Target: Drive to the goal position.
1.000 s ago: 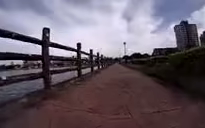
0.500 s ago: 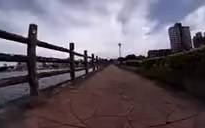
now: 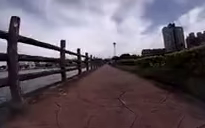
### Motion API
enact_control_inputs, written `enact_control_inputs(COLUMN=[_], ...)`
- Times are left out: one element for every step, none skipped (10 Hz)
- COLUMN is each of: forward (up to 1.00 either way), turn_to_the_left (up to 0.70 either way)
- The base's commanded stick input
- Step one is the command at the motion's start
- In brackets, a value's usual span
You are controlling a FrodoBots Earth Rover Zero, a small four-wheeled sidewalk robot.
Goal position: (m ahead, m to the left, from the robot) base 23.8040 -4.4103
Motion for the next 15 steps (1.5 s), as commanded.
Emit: enact_control_inputs(forward=[0.70,0.70,0.70,0.70,0.70,0.70,0.70,0.70,0.70,0.70,0.70,0.70,0.70,0.70,0.70], turn_to_the_left=[0.11,0.11,0.11,0.11,0.11,0.11,0.11,0.11,0.11,0.11,0.11,-0.05,-0.16,-0.24,-0.22])
